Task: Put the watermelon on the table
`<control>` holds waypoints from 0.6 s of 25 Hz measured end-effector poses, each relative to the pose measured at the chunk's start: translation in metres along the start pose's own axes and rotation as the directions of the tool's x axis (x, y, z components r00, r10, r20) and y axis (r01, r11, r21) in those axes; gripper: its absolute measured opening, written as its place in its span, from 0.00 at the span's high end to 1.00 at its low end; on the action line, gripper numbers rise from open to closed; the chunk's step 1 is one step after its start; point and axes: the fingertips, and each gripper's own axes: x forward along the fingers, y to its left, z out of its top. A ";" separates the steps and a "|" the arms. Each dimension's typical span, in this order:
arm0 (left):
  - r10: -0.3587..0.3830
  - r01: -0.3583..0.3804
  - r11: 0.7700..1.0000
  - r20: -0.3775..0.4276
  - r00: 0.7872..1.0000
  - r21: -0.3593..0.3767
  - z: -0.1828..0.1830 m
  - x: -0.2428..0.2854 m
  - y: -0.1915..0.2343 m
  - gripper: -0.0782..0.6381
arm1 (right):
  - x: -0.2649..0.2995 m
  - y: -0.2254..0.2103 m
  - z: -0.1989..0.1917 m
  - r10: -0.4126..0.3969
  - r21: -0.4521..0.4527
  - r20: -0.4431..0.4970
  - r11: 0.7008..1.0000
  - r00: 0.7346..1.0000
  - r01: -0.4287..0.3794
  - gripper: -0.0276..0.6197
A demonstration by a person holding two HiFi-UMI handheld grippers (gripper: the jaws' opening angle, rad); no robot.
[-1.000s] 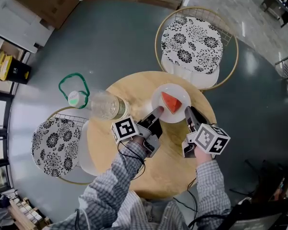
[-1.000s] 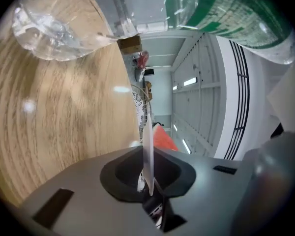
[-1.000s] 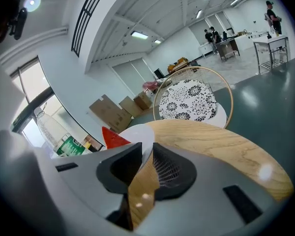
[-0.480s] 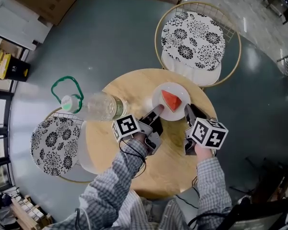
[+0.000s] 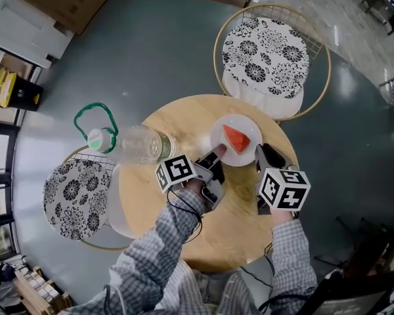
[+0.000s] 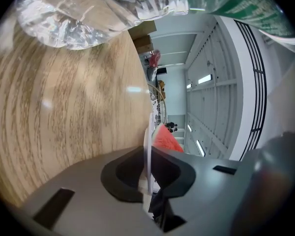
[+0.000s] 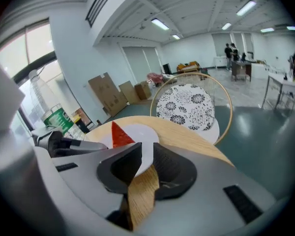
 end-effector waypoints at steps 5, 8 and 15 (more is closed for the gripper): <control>0.013 -0.013 1.000 -0.004 1.000 -0.009 -0.001 0.000 0.001 0.85 | -0.020 0.042 -0.004 0.027 -0.479 0.005 0.878 1.000 -0.022 0.84; 0.019 -0.019 1.000 -0.005 1.000 -0.010 0.000 0.001 0.002 0.85 | -0.024 0.069 -0.020 0.046 -0.749 -0.023 0.661 0.999 -0.048 0.84; 0.025 -0.025 1.000 -0.011 1.000 -0.012 -0.001 0.001 0.001 0.85 | -0.017 0.094 -0.056 -0.043 -0.982 -0.066 0.179 0.997 -0.057 0.84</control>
